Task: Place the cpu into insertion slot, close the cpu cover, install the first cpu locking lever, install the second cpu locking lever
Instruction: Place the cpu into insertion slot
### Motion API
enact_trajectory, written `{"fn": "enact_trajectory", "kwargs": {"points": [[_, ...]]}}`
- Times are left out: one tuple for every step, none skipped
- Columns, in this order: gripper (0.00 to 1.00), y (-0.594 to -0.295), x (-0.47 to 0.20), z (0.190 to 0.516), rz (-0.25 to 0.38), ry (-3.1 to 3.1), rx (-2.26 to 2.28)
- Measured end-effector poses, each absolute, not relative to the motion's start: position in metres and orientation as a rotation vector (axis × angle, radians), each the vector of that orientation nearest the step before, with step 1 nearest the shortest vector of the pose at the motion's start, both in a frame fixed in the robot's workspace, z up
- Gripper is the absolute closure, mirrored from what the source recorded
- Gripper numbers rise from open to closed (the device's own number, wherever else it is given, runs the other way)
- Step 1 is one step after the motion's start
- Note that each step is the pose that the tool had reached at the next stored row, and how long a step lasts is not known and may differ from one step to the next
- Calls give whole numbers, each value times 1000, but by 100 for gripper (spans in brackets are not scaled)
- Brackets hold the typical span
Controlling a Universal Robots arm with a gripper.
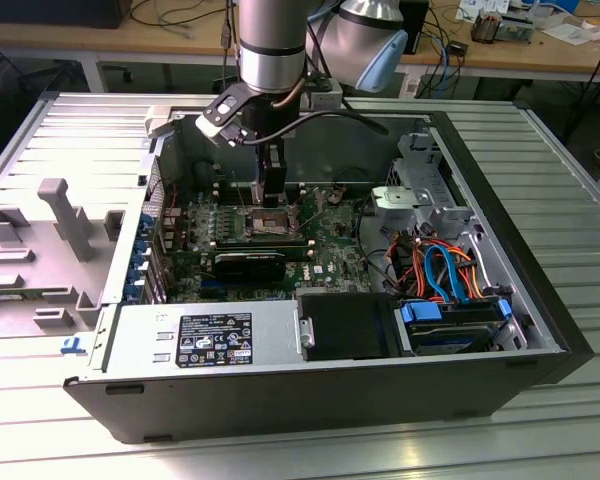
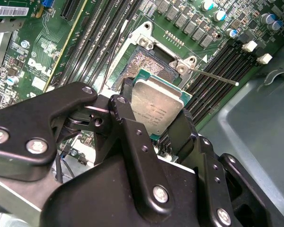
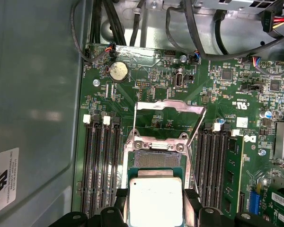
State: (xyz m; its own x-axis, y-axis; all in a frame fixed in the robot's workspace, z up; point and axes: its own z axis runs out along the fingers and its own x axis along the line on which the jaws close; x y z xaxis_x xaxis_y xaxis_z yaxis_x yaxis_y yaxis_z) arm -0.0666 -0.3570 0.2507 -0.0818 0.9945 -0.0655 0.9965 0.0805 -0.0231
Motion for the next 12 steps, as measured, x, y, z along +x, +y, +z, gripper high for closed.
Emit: {"fn": "enact_trajectory", "kwargs": {"points": [[46, -357, -67, 251, -96, 2285, 2106], [46, -357, -67, 251, -96, 2285, 2106], [46, -357, -67, 250, -96, 2285, 2106], [46, -357, -67, 250, -96, 2285, 2106], [46, -357, -67, 250, -95, 2285, 2106], [46, -357, -67, 250, -96, 2285, 2106], [46, -357, -67, 250, -96, 2285, 2106], [46, -357, -67, 249, -96, 2285, 2106], [46, -357, -67, 249, -96, 2285, 2106], [46, -357, -67, 247, -96, 2285, 2106], [46, -357, -67, 245, -96, 2285, 2106], [46, -357, -67, 245, -96, 2285, 2106]]}}
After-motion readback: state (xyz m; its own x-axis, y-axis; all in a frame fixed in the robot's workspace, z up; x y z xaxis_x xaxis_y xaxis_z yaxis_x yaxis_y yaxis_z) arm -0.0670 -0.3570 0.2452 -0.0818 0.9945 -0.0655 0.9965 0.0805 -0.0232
